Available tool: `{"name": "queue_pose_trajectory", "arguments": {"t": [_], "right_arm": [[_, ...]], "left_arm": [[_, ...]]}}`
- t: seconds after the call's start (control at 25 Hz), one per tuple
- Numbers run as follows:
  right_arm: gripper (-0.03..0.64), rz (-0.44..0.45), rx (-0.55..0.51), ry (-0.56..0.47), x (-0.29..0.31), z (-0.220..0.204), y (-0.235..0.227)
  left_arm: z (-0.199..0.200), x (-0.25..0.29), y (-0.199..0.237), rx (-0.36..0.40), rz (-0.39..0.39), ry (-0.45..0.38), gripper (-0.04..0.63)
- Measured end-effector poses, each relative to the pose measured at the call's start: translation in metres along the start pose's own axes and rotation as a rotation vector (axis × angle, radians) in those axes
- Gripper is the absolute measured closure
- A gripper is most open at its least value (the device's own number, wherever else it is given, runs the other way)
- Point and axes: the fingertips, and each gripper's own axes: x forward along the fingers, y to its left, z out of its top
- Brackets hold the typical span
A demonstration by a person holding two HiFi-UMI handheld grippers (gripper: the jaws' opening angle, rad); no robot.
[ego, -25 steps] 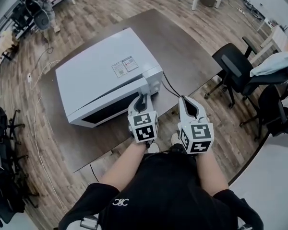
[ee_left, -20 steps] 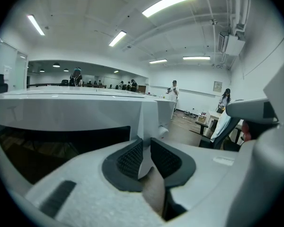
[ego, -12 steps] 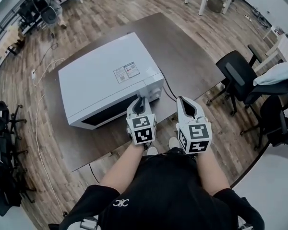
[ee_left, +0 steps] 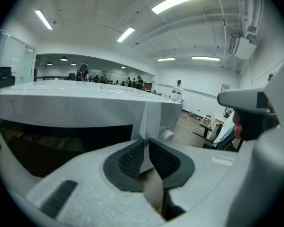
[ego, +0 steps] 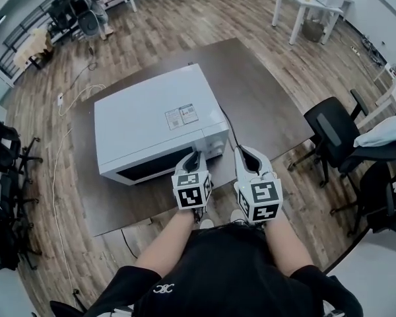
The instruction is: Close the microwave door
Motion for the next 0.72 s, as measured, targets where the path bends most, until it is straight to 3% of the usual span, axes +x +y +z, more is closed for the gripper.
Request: {"name": "queue_pose_trajectory", "arguments": {"t": [0.08,0.32,0.72], "right_arm": [[0.607,0.049,0.009,-0.013,0.003,0.003,0.008],[0.609,0.197,0.09,-0.034,0.017,0.01,0.028],[0.609,0.345,0.028,-0.004,0.045,0.004,0.072]], "left_arm": [[-0.001,-0.005,0.002,-0.017,0.013,0.001,0.589],[0.007,-0.025,-0.004,0.01,0.054,-0.037,0.589],[0.055,-0.07,0.023,0.004,0.181,-0.186,0.589]]}}
